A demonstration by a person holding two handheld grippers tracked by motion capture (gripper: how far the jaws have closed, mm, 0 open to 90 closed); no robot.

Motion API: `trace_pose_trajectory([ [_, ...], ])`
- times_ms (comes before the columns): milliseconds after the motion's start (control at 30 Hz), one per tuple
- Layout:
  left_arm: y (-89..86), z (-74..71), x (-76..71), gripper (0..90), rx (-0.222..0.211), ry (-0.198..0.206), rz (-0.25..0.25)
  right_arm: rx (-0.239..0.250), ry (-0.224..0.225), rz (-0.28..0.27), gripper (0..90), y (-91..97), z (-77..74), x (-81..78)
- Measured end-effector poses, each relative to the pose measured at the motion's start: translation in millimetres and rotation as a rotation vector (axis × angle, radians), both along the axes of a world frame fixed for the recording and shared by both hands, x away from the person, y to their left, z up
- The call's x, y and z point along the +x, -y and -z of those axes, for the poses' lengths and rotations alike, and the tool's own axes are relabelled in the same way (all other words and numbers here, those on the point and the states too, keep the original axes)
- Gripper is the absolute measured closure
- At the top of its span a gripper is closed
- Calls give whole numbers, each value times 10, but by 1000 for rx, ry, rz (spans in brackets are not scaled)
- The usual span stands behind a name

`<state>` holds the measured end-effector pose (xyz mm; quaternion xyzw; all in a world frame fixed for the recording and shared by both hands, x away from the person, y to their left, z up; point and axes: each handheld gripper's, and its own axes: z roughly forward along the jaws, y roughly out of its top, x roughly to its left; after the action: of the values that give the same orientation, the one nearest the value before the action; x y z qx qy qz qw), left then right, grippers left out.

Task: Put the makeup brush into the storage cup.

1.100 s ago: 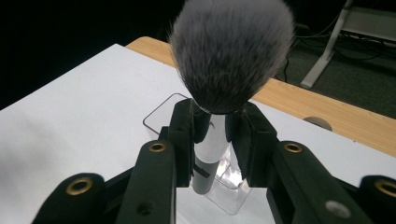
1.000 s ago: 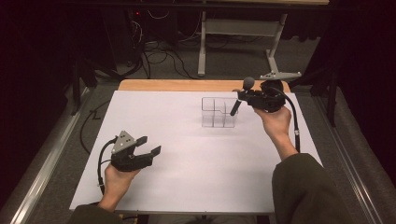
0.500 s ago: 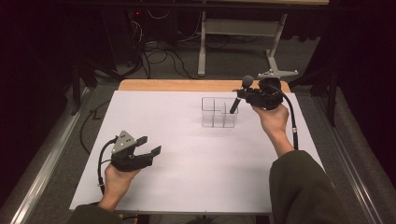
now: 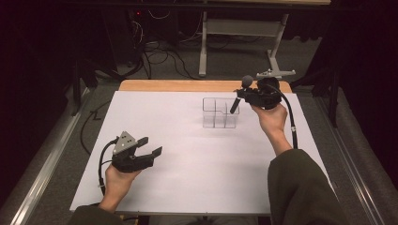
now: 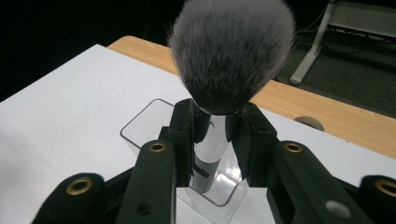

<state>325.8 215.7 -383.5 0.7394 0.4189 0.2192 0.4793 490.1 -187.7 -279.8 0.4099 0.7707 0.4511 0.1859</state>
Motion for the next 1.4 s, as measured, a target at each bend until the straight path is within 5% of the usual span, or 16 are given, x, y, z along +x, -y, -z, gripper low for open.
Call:
trace_pose_trajectory([
  [1400, 8, 3, 1, 344, 5, -2, 6, -96, -51, 27, 718, -158, 267, 179],
])
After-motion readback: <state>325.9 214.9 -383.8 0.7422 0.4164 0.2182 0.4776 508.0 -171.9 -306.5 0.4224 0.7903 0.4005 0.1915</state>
